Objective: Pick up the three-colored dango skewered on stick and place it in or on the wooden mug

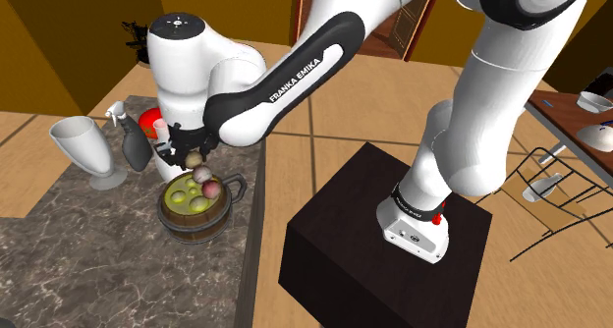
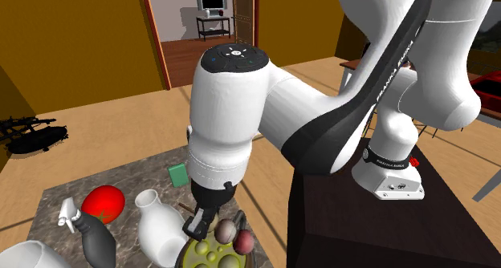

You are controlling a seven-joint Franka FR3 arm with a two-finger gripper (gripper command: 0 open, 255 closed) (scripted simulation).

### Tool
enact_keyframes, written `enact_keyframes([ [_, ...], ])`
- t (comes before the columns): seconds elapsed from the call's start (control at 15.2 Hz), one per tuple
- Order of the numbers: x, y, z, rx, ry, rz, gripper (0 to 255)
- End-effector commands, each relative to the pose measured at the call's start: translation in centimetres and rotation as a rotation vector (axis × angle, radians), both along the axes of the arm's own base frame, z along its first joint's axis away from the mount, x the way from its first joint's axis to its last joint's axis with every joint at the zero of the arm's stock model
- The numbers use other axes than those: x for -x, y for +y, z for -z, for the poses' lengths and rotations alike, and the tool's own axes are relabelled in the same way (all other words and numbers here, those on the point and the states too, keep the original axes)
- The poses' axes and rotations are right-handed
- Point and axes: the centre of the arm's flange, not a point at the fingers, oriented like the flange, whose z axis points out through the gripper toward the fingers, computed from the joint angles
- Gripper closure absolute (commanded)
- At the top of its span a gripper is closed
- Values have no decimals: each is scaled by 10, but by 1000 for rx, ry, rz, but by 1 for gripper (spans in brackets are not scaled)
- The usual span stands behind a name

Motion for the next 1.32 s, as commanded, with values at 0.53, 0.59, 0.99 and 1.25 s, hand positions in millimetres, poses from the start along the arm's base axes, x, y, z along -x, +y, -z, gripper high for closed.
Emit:
enact_keyframes([
  [0.53, 0, 1, 53, 0, 0, 1, 255],
  [0.59, 0, 1, 61, 0, 0, 1, 255],
  [0.99, 0, 1, 61, 0, 0, 1, 255],
  [1.25, 0, 1, 61, 0, 0, 1, 0],
])
